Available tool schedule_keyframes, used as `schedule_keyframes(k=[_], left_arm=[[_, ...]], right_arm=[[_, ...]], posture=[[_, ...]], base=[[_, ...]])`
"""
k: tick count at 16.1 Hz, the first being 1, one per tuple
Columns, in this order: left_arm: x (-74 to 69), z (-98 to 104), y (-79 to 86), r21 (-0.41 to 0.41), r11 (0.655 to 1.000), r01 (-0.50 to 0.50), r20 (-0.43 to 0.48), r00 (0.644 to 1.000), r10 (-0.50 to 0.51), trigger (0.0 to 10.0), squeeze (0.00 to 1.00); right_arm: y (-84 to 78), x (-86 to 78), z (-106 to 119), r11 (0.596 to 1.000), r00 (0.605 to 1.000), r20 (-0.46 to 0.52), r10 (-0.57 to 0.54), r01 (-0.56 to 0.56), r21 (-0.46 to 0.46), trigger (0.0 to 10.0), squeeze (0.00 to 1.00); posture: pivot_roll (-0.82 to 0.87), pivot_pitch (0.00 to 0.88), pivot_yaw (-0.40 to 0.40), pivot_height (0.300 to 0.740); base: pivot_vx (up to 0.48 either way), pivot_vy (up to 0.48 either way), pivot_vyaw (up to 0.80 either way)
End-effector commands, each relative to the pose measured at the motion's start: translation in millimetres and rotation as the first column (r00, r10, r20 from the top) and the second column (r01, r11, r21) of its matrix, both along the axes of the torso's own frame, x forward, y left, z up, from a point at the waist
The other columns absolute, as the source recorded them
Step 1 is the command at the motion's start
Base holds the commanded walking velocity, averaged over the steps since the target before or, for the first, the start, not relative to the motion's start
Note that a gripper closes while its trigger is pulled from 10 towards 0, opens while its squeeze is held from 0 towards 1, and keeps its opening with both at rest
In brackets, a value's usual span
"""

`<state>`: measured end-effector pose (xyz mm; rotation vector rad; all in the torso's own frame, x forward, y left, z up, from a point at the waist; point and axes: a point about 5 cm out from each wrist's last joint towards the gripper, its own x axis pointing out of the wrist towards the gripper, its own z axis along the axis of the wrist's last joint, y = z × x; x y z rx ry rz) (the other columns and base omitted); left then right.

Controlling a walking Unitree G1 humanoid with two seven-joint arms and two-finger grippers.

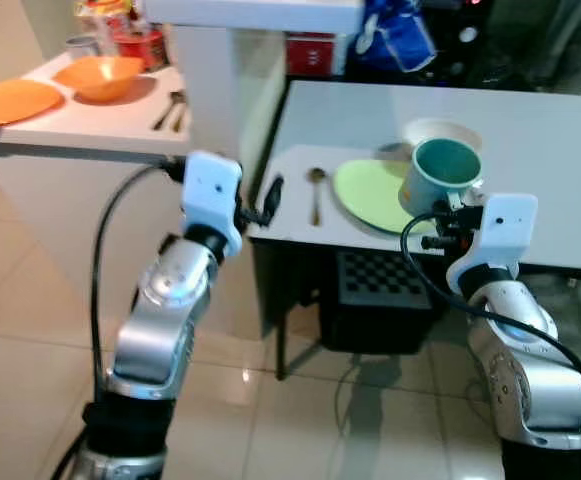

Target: Setting the table

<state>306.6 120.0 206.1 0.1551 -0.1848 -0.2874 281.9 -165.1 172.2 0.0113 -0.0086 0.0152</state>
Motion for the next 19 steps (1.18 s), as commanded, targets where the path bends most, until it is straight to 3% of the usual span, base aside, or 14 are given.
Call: schedule_keyframes(k=[1, 6, 19], left_arm=[[1.5, 3.0, 6.4, 0.01, 1.0, -0.024, 0.012, 1.0, 0.024, 10.0, 0.0], [-0.4, 5.5, 1.8, 0.013, 1.0, 0.022, 0.024, 0.999, -0.022, 10.0, 0.0], [-1.6, 4.3, 5.0, 0.002, 1.0, 0.022, 0.013, 1.0, -0.022, 10.0, 0.0]], right_arm=[[6.5, 1.9, 6.0, 0.999, 0.999, 0.016, 0.028, -0.028, 0.019, 10.0, 0.0], [9.3, 3.8, 8.9, 0.998, 0.998, 0.02, 0.057, -0.057, 0.024, 10.0, 0.0], [11.9, 4.5, 10.1, 0.996, 0.996, 0.018, 0.083, -0.083, 0.029, 10.0, 0.0]], posture=[[-0.01, 0.0, 0.035, 0.74], [-0.01, 0.0, 0.033, 0.74], [-0.01, 0.0, 0.022, 0.74]], base=[[0.0, 0.0, 0.0], [0.107, 0.0, 0.0], [0.388, 0.0, 0.0]])
